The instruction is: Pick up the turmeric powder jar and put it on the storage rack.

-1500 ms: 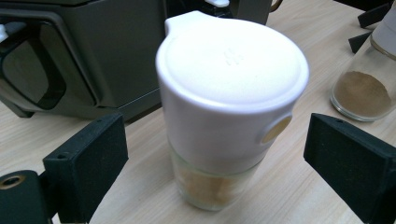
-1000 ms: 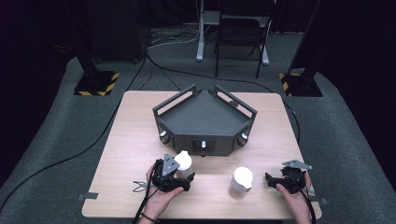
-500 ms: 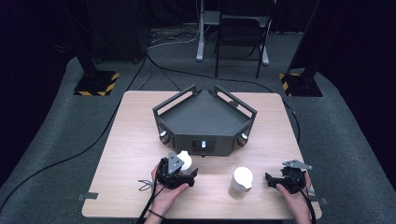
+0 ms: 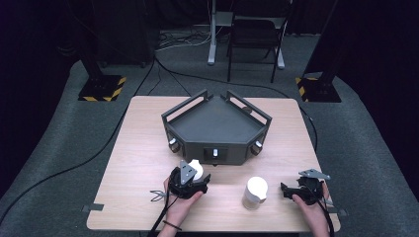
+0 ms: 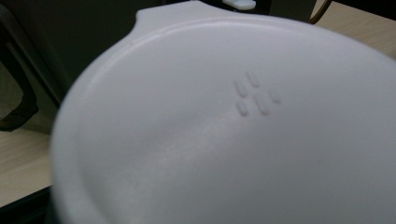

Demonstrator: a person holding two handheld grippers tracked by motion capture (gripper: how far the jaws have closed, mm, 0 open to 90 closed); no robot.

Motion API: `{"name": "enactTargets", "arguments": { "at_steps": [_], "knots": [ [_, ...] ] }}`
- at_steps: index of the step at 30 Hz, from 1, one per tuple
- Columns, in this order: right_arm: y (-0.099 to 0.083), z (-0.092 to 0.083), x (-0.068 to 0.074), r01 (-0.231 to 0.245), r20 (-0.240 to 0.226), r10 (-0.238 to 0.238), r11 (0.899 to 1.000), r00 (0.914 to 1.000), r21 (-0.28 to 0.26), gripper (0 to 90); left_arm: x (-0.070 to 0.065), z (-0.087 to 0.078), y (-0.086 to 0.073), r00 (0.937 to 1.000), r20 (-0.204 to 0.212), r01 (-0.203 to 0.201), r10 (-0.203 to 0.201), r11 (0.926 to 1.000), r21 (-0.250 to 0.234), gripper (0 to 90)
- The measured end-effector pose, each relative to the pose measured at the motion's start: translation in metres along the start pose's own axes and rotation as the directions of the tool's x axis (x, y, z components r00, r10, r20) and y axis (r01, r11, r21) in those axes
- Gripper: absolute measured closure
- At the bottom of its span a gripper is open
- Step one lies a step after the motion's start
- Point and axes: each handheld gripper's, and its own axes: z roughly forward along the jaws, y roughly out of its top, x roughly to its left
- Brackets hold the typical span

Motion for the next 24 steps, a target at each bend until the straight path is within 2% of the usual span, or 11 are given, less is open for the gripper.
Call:
{"name": "enactTargets", "arguments": {
  "at_steps": [15,24],
  "knots": [
    [0.000,0.000,0.000,0.000,0.000,0.000,1.000,1.0000,0.000,0.0,0.006,0.001,0.005,0.9998,0.022,0.002,-0.002,0.9999,0.013,30.9],
    [0.000,0.000,0.000,0.000,0.000,0.000,1.000,1.0000,0.000,0.0,0.011,-0.005,0.010,0.9995,0.032,0.006,-0.006,1.0000,-0.005,30.9]
  ]
}}
